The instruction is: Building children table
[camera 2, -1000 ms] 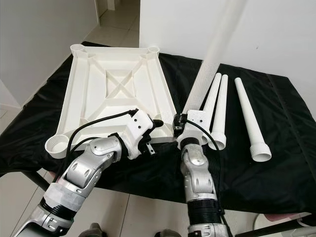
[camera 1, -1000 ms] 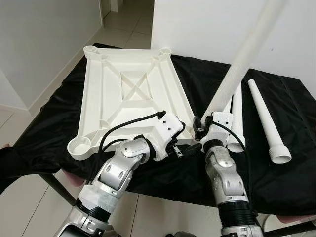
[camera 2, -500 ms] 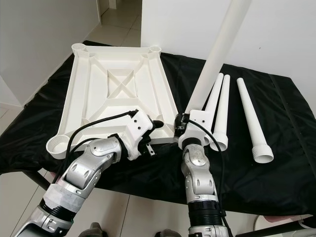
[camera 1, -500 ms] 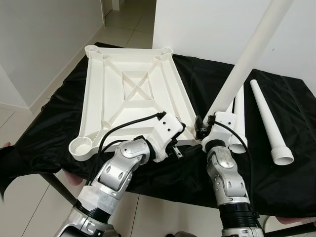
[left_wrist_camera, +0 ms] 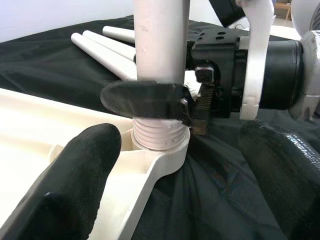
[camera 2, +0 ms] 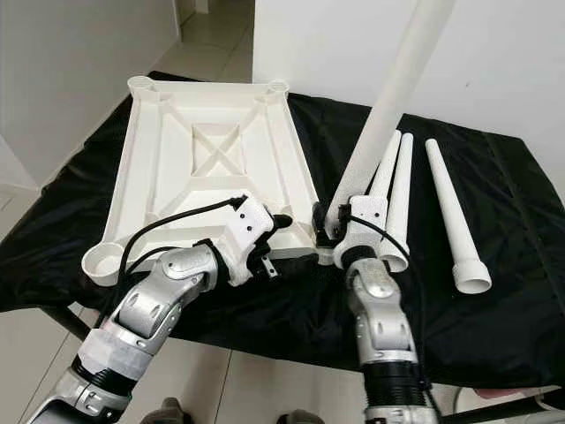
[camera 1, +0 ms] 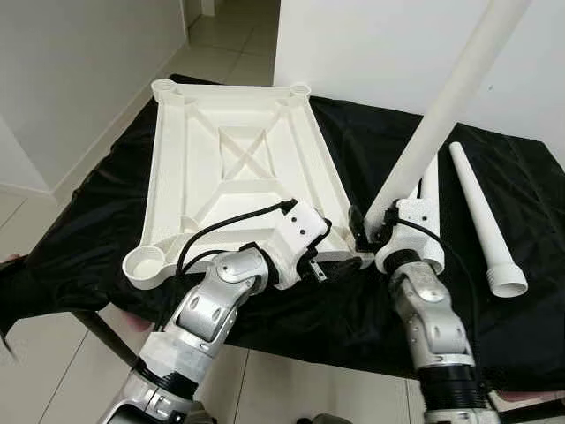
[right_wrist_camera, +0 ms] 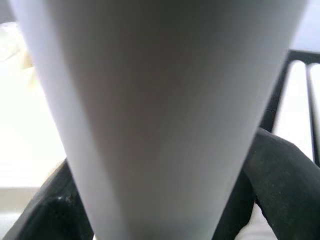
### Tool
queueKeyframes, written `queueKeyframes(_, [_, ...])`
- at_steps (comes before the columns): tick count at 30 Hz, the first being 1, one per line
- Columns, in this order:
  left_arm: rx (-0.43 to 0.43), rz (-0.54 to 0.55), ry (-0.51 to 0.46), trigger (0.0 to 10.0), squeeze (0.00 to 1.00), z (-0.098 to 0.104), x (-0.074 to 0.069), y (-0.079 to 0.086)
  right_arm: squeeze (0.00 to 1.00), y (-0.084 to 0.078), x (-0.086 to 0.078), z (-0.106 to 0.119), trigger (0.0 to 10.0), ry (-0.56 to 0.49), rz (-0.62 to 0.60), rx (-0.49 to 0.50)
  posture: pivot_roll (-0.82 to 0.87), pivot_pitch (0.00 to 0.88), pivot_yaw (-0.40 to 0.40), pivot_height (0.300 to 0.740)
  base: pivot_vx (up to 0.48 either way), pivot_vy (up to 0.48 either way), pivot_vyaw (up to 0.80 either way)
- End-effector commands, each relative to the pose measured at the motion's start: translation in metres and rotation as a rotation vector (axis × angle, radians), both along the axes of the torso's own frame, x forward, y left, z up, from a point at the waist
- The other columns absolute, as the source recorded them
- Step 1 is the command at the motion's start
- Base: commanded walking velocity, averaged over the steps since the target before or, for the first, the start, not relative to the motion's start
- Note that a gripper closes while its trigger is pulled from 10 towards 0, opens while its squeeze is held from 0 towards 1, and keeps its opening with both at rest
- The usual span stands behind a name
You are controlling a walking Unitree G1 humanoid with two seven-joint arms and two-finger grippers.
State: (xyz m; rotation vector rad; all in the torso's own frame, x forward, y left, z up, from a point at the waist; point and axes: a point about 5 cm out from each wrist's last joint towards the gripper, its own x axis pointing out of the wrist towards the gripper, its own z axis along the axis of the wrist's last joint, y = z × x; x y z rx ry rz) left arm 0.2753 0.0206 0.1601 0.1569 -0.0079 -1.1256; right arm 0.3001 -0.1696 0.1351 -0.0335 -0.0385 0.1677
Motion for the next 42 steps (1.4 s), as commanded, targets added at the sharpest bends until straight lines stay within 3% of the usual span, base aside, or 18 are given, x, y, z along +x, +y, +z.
queueKeyframes(1, [0.008,-0.010,-0.009,10.0,0.00,0.001,0.000,-0.003,0.00,0.003,0.002,-0.001,10.0,0.000,0.077,-0.014,0.08,0.000,-0.077,0.740,0.000,0.000,0.00])
queueKeyframes(4, [0.007,-0.010,-0.010,10.0,0.00,0.001,0.001,-0.003,0.00,0.003,0.003,-0.002,10.0,0.004,0.134,-0.030,0.08,0.000,-0.077,0.740,0.000,0.000,0.00])
queueKeyframes(5, [0.006,-0.008,-0.012,10.0,0.00,0.002,0.001,-0.003,0.00,0.001,0.005,-0.008,8.0,0.035,0.235,-0.045,0.08,0.000,-0.079,0.740,0.000,0.000,0.00])
queueKeyframes(7, [0.006,-0.008,-0.012,10.0,0.00,0.002,0.001,-0.003,0.00,0.001,0.005,-0.008,8.0,0.035,0.235,-0.045,0.08,0.000,-0.079,0.740,0.000,0.000,0.00])
queueKeyframes(8, [0.006,-0.007,-0.013,10.0,0.00,0.002,0.001,-0.003,0.00,0.001,0.006,-0.010,2.2,0.044,0.266,-0.041,0.09,0.000,-0.079,0.740,0.000,0.000,0.00])
queueKeyframes(9, [0.006,-0.007,-0.013,10.0,0.00,0.002,0.001,-0.003,0.00,0.001,0.006,-0.010,2.2,0.044,0.266,-0.041,0.09,0.000,-0.079,0.740,0.000,0.000,0.00])
queueKeyframes(10, [0.005,-0.006,-0.014,10.0,0.00,0.002,0.001,-0.003,0.00,0.000,0.007,-0.011,0.0,0.049,0.288,-0.046,0.09,0.000,-0.079,0.740,0.000,0.000,0.00])
queueKeyframes(19, [0.003,-0.003,-0.013,10.0,0.00,0.003,0.001,-0.002,0.00,-0.005,0.005,-0.020,0.0,0.086,0.310,-0.048,0.09,0.000,-0.077,0.740,0.000,0.000,0.00])
queueKeyframes(20, [0.004,-0.003,-0.012,10.0,0.00,0.002,0.001,-0.002,0.00,-0.006,0.005,-0.021,0.8,0.088,0.289,-0.043,0.08,0.000,-0.075,0.740,0.000,0.000,0.00])
queueKeyframes(21, [0.004,-0.003,-0.012,10.0,0.00,0.002,0.001,-0.002,0.00,-0.007,0.005,-0.021,10.0,0.092,0.270,-0.039,0.08,0.000,-0.075,0.740,0.000,0.000,0.00])
queueKeyframes(25, [0.005,-0.003,-0.012,10.0,0.00,0.002,0.001,-0.002,0.00,-0.007,0.006,-0.023,10.0,0.094,0.265,-0.033,0.08,0.000,-0.073,0.740,0.000,0.000,0.00])
queueKeyframes(31, [0.004,-0.001,-0.009,10.0,0.00,0.001,0.001,-0.002,0.00,0.000,0.006,-0.022,10.0,0.095,0.143,-0.029,0.07,0.000,-0.071,0.740,0.000,0.000,0.00])
queueKeyframes(33, [0.002,0.011,-0.010,10.0,0.00,0.002,0.004,-0.001,0.00,-0.001,0.007,-0.021,10.0,0.101,-0.005,0.010,0.07,0.000,-0.071,0.740,0.000,0.000,0.00])
queueKeyframes(36, [0.002,0.017,-0.011,10.0,0.00,0.002,0.005,-0.001,0.00,-0.002,0.006,-0.020,10.0,0.099,-0.061,0.013,0.07,0.000,-0.071,0.740,0.000,0.000,0.00])
queueKeyframes(37, [0.000,0.036,-0.012,10.0,0.00,0.003,0.008,0.002,0.00,0.000,0.005,-0.019,10.0,0.091,-0.155,0.034,0.07,0.000,-0.072,0.740,0.000,0.000,0.00])
queueKeyframes(42, [-0.006,0.059,-0.012,10.0,0.00,0.005,0.012,0.005,0.00,0.009,0.002,-0.015,10.0,0.079,-0.240,0.075,0.07,0.000,-0.072,0.740,0.000,0.000,0.00])
